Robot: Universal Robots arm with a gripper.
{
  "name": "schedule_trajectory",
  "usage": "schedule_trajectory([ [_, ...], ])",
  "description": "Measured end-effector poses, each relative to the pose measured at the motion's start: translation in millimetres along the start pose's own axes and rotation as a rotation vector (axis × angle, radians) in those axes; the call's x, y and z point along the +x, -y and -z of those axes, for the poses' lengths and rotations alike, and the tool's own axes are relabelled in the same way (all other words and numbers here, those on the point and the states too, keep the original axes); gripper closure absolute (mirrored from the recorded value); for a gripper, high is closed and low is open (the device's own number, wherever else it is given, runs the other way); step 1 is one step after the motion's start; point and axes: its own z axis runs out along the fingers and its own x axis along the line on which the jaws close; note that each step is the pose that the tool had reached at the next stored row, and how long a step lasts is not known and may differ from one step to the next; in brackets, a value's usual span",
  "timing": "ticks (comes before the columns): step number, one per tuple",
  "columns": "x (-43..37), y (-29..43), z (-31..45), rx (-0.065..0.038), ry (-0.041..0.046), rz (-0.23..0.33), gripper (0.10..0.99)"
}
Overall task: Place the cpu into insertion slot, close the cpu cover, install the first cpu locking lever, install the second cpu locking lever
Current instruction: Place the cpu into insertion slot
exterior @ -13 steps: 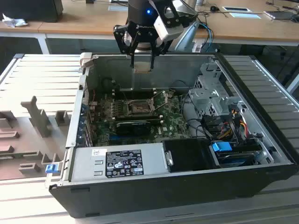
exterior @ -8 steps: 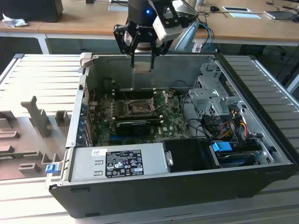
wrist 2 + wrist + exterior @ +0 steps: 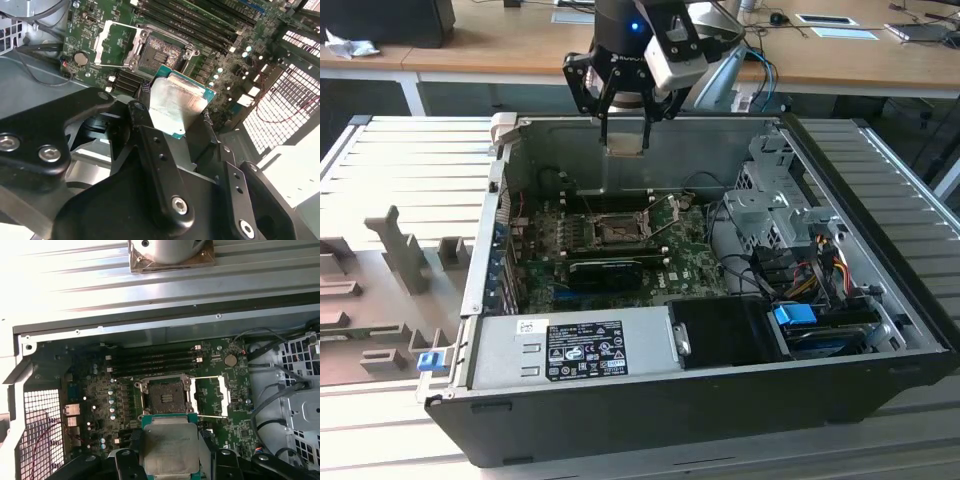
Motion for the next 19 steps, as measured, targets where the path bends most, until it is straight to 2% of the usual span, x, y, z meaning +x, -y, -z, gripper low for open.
schedule_trajectory([
  [19, 0.0, 0.0, -0.6, -0.001, 0.0039, -0.042, 0.557],
])
